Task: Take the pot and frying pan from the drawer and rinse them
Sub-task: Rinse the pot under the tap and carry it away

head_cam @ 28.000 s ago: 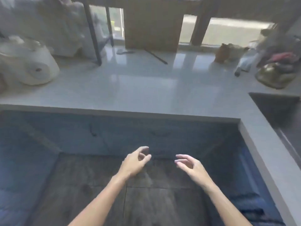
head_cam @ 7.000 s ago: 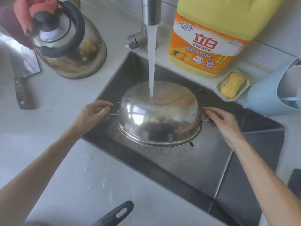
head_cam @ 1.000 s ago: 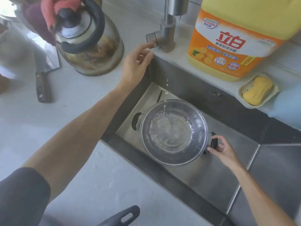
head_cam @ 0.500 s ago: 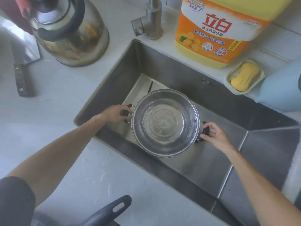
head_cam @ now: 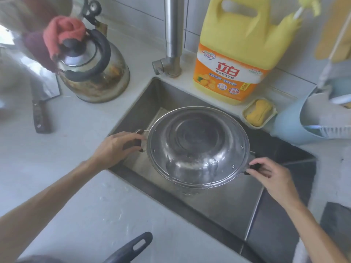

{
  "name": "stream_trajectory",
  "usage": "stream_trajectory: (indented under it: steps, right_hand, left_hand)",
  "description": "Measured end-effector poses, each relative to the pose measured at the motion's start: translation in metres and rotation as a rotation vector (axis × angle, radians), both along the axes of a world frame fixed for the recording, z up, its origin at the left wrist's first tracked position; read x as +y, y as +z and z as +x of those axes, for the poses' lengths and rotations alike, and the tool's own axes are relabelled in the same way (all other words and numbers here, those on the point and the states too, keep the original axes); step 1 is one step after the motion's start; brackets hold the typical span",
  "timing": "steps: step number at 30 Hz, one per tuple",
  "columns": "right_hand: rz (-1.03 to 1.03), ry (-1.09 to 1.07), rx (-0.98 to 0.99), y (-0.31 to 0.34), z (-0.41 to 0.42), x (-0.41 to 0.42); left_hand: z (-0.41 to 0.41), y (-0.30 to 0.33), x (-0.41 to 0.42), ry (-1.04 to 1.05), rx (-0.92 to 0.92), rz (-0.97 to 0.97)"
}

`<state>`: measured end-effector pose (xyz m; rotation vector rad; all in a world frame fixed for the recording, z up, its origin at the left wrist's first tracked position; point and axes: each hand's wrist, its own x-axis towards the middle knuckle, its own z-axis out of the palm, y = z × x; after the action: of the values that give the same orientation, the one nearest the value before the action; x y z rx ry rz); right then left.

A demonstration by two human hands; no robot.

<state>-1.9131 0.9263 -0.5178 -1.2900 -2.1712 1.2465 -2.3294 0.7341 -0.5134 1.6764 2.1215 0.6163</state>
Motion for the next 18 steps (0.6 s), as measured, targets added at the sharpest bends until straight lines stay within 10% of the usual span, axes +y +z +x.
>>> stream_trajectory:
  steps: [9, 18]
  right_hand:
    - [0.82, 0.041, -0.034, 0.049, 0.03, -0.01]
    - [1.168, -0.041, -0.02, 0.109, 0.041, -0.011]
  left_hand:
    - [0.005, 0.053, 0.016, -0.219, 0.309, 0.39]
    - [0.011, 0.121, 0.023, -0.248, 0.528, 0.663]
